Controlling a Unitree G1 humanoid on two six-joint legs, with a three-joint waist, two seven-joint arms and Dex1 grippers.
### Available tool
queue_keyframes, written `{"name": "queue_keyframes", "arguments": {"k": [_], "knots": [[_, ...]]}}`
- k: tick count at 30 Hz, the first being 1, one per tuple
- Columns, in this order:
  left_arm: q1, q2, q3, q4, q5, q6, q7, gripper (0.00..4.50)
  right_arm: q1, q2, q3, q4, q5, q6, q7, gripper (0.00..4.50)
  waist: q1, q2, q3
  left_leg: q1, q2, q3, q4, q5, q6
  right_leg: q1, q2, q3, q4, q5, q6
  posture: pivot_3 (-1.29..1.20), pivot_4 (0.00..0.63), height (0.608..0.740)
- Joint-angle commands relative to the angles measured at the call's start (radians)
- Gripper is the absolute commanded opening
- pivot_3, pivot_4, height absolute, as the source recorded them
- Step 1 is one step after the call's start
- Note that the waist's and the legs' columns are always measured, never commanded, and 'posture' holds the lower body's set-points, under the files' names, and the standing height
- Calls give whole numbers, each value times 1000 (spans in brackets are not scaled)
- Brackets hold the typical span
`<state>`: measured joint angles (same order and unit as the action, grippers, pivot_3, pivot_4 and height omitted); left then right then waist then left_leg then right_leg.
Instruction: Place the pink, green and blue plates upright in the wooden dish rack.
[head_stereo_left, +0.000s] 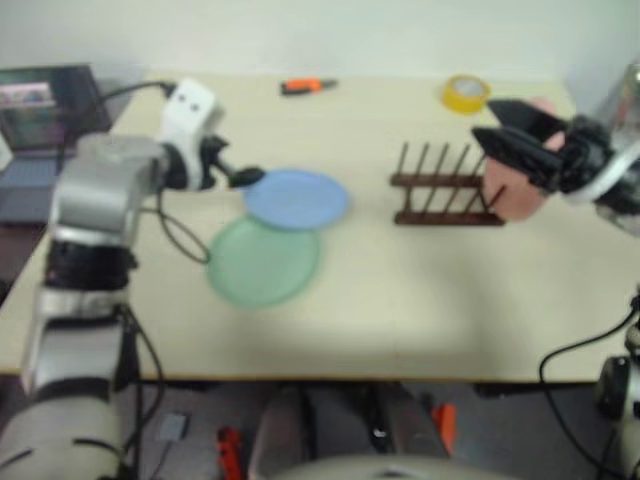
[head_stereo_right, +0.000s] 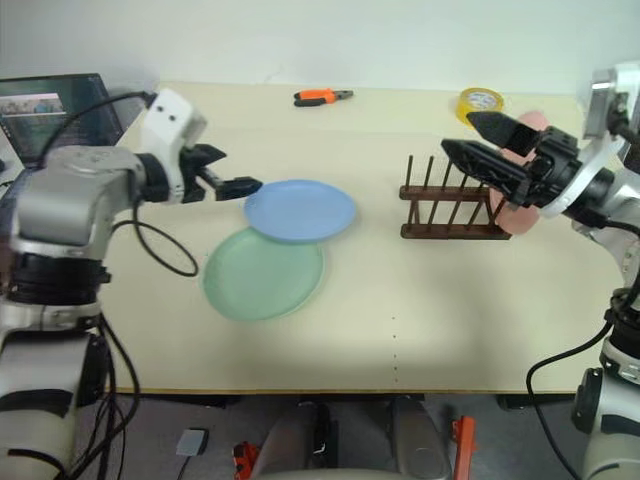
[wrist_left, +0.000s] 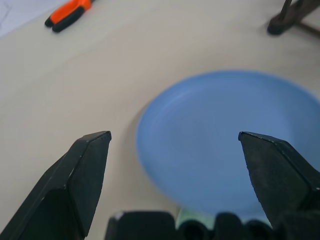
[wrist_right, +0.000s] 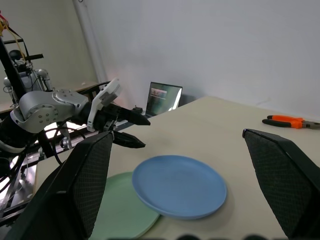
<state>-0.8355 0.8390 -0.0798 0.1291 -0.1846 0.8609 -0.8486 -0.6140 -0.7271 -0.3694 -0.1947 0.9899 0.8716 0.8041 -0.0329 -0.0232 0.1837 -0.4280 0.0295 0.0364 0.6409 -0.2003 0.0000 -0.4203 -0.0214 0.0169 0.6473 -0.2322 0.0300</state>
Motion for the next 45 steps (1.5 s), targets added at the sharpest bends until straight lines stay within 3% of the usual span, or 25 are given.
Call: {"name": "queue_keyframes", "arguments": {"k": [1,14,17,23,34,37,45], "knots": [[50,45,41,-39,-12,-37,-34,4500,-6,11,5,-30,27,-6,-5,4475,3,0,0,0,0,0,0,0,0,0,0,0,0,0,0,0,150,740],[215,124,112,-128,-57,11,-48,4500,-43,95,115,-1,17,-11,7,4475,4,-1,0,-2,0,0,2,0,0,-1,-1,0,0,1,0,0,150,740],[316,152,93,-169,-62,23,-72,4500,-36,102,197,-22,-34,-12,16,4475,2,-1,0,-2,1,-1,2,0,0,-1,0,-1,0,1,-1,0,150,740],[365,113,77,-164,-72,42,-52,4500,6,82,341,-66,-174,-51,52,4475,9,-1,0,-2,1,-2,3,0,0,-1,-1,-2,1,1,-2,0,150,740],[364,34,36,-88,-61,64,-12,4500,14,96,352,-86,-200,-44,42,4475,8,-2,0,-2,1,-1,3,0,0,-1,-1,-2,1,1,-1,0,150,740],[364,30,43,-83,-66,72,-3,3962,18,92,348,-89,-204,-43,44,4500,8,-2,0,-2,1,-1,3,0,0,-1,0,-2,1,1,-1,0,150,740],[370,43,52,-78,-67,67,-1,1148,20,97,352,-94,-218,-43,53,4500,7,-2,0,-2,1,-1,4,0,0,-1,-1,-1,1,1,-1,0,150,740]]}}
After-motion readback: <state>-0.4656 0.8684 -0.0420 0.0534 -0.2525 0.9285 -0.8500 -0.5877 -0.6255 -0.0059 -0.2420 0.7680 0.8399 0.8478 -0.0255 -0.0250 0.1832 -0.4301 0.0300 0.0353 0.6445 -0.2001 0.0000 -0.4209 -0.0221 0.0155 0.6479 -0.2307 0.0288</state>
